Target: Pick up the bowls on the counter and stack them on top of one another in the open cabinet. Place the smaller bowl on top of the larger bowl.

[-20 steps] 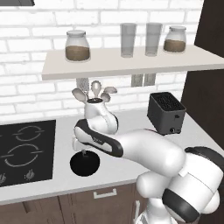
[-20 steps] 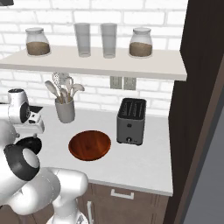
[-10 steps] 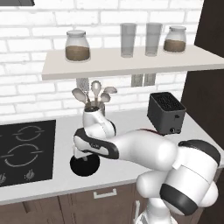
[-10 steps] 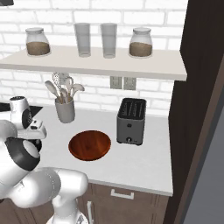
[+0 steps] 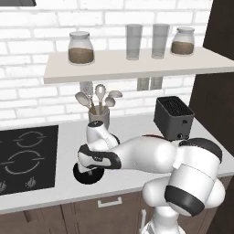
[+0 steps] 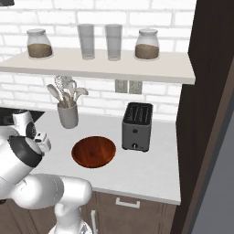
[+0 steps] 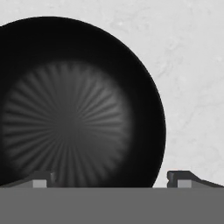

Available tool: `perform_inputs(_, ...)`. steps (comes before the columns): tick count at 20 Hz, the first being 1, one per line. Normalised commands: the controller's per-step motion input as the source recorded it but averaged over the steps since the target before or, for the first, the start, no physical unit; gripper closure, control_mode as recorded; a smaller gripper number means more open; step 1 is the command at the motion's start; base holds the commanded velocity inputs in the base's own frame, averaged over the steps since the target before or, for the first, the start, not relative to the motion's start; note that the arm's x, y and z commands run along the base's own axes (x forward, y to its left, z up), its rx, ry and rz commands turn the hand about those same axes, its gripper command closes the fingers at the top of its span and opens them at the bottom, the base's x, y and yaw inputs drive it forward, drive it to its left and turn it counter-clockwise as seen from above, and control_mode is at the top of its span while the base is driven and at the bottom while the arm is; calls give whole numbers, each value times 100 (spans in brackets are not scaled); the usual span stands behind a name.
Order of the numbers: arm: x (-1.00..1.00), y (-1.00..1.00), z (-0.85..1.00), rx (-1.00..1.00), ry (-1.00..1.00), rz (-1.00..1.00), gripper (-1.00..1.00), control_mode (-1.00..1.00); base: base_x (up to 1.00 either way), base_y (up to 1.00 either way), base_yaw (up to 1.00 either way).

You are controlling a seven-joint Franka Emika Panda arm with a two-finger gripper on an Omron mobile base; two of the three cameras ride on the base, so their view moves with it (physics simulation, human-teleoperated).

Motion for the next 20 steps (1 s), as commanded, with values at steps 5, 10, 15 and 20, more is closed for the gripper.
perform_inputs(5, 12, 0, -12, -1, 0, 0, -100, -100, 0, 0, 0)
perform_inputs(10, 8, 0, -17, 0, -2, 0, -100, -100, 0, 0, 0)
perform_inputs(15, 7, 0, -20, 0, -5, 0, -100, -100, 0, 0, 0)
perform_inputs(20, 14, 0, -24, 0, -7, 0, -100, -100, 0, 0, 0)
